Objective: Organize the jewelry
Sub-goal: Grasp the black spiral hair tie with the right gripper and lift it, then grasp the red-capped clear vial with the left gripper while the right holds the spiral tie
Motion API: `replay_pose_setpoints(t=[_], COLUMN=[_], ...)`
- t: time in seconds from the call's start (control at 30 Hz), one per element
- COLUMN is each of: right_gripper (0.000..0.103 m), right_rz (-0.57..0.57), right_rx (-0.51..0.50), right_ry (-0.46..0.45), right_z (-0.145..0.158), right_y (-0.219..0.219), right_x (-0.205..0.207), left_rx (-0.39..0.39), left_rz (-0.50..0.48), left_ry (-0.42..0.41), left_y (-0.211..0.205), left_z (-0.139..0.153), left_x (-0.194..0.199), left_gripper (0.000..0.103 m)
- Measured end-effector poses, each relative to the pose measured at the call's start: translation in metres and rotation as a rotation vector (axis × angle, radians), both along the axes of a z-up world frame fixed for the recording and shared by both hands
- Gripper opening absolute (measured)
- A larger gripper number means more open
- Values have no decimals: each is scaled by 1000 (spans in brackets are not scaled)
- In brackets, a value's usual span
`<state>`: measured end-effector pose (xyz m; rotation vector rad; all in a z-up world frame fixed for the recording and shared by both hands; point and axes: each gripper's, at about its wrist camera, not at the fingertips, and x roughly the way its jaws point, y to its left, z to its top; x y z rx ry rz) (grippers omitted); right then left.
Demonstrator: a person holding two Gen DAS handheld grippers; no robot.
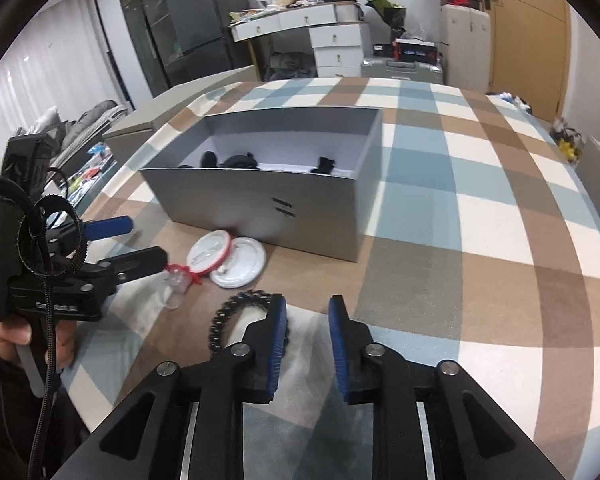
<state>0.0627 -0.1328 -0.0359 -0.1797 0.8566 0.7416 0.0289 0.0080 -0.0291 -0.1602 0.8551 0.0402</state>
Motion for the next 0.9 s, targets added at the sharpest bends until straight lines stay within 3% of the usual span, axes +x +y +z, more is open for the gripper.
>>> replay_pose_setpoints(t=[0.23, 0.33, 0.6, 0.7, 0.77, 0.9], right_gripper=[22, 9, 8, 8, 8, 8], right_rz=[62, 49, 34, 28, 26, 26], right_rx=[-87, -113, -27, -6, 4, 12], right_ry=[-45, -76, -72, -77, -77, -73], right_z=[-7, -8, 0, 4, 5, 6], right_y=[20, 20, 1, -9, -13, -12], right_x=[-15, -15, -13, -16, -17, -16], left_rx=[-10, 12, 22, 50, 85, 92], left_rz=[-41, -48, -178, -242, -249, -264], left_ry=[-6, -16, -8, 9, 28, 13], left_y=[-3, -6, -23, -36, -42, -43], left_z=[2, 3, 4, 1, -2, -1], left_x=[-1, -2, -2, -2, 0, 0], left_gripper=[102, 102, 100, 85, 68, 52])
